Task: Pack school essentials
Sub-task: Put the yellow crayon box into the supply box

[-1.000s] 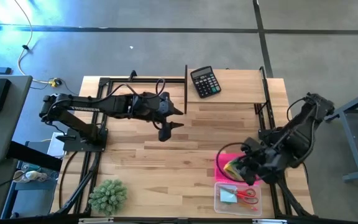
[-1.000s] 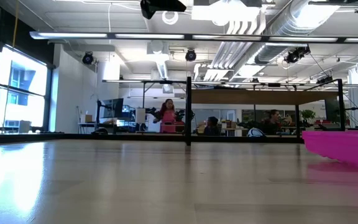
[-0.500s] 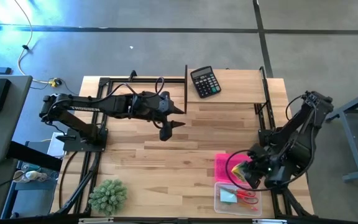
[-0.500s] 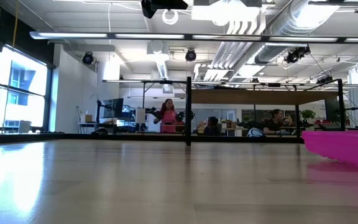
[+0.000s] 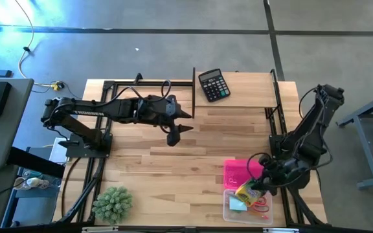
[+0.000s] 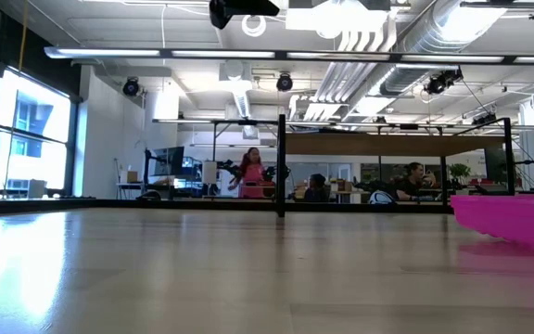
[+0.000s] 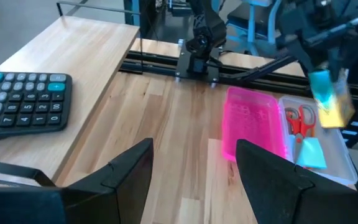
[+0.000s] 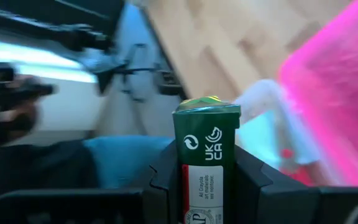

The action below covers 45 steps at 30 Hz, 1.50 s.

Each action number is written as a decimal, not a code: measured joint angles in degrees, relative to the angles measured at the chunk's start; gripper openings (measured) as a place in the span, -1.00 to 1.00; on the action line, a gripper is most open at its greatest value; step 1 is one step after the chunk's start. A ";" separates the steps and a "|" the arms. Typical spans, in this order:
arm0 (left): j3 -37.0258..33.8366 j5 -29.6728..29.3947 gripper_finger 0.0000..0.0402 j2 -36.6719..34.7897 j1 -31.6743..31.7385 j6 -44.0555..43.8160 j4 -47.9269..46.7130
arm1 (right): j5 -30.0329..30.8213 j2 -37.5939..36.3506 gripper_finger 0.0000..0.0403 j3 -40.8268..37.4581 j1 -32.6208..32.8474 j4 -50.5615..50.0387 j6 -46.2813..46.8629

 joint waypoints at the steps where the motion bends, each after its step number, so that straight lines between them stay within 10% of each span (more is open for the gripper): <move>1: 0.00 -0.41 0.08 0.02 0.00 -0.34 -0.02 | 0.52 -0.63 -0.59 -1.96 0.50 3.95 -0.52; 10: 0.00 -0.68 0.08 0.02 -0.02 -2.83 -0.15 | 3.68 -0.69 -0.59 -13.64 2.98 22.99 -0.65; 45: 0.00 -0.53 0.08 0.02 -0.09 -2.47 -0.15 | 8.29 20.36 -0.59 -7.83 4.30 25.53 17.51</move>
